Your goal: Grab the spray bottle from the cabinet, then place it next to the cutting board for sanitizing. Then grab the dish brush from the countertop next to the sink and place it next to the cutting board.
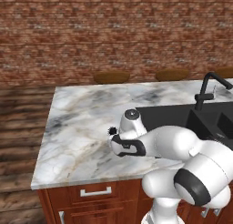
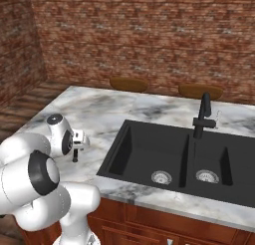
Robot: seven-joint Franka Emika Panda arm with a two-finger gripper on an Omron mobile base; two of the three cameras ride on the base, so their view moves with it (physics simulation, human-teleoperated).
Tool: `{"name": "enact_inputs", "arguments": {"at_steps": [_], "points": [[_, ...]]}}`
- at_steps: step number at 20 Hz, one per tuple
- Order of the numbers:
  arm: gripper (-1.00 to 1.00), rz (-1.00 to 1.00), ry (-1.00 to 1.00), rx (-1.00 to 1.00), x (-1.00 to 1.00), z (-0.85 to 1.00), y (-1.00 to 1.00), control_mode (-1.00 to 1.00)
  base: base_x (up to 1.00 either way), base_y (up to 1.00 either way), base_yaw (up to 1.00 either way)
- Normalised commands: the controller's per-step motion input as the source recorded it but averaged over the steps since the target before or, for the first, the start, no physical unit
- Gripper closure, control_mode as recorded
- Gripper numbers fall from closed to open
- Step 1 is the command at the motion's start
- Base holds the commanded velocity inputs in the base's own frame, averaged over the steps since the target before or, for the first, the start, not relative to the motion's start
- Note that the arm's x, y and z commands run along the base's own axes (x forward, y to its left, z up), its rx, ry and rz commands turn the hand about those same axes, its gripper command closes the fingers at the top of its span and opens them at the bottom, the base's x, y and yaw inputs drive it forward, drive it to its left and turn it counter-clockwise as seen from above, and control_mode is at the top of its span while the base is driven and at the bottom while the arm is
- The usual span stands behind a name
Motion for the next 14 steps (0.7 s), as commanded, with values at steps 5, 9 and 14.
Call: {"name": "enact_inputs", "arguments": {"at_steps": [5,9,14], "points": [[-1.0,0.0,0.0,0.0,0.0,-0.09,0.0,-1.0,0.0,0.0,0.0],[-1.0,0.0,0.0,0.0,0.04,-0.12,0.0,-1.0,0.0,0.0,0.0],[-1.0,0.0,0.0,0.0,0.04,-0.14,0.0,-1.0,0.0,0.0,0.0]]}}
